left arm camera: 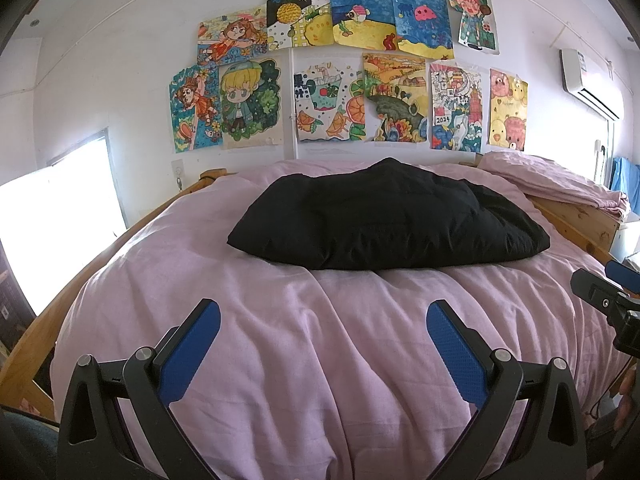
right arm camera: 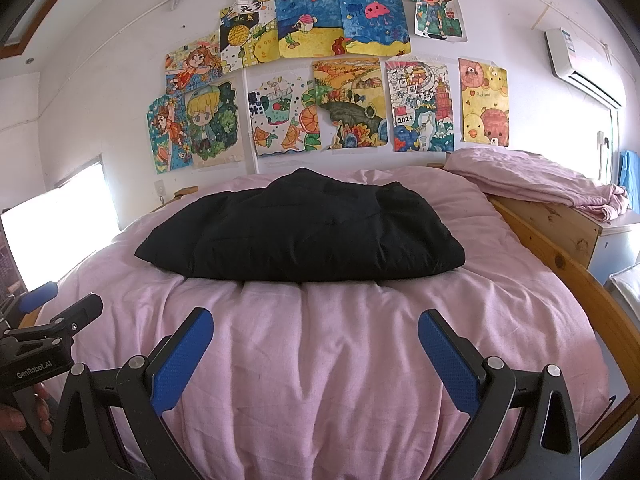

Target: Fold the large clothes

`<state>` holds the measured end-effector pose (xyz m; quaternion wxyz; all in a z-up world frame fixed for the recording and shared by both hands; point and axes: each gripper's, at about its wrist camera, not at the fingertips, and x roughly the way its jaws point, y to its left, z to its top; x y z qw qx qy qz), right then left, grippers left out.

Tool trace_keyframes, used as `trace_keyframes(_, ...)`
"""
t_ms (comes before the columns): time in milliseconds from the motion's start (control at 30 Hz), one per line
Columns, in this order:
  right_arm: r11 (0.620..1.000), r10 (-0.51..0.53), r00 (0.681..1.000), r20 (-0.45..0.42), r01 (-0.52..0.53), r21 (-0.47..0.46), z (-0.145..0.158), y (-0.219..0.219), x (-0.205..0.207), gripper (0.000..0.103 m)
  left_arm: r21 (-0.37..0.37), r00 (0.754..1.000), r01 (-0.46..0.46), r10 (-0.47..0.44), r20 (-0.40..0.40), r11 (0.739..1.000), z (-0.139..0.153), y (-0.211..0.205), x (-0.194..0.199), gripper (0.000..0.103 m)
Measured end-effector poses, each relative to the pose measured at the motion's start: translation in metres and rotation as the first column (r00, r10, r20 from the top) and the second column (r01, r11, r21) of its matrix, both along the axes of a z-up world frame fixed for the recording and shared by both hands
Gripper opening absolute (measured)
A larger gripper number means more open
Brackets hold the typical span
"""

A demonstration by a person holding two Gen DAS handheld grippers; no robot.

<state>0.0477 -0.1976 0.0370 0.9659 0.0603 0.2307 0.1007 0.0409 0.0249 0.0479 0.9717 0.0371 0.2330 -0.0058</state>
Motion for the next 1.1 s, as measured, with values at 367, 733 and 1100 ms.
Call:
trace_keyframes(367, 1.000, -0.001, 1.000, 0.001, 0.001, 0.001, 0.000, 0.000, 0.000, 0.103, -0.003, 0.998, -0.055, 0.055, -0.014, 0.998, 0.004, 0.006, -0.002, 0.101)
trace_keyframes(733, 1.000, -0.001, 1.000, 0.000, 0.001, 0.002, 0.001, 0.001, -0.001, 0.103, 0.029, 0.998, -0.057, 0.057, -0.011, 0.998, 0.001, 0.008, -0.005, 0.101)
trace_keyframes(1100, 1.000, -0.004, 1.000, 0.000, 0.004, 0.002, 0.000, 0.001, 0.000, 0.103, 0.043, 0.999, -0.050, 0.050, -0.006, 0.998, 0.000, 0.011, -0.004, 0.101)
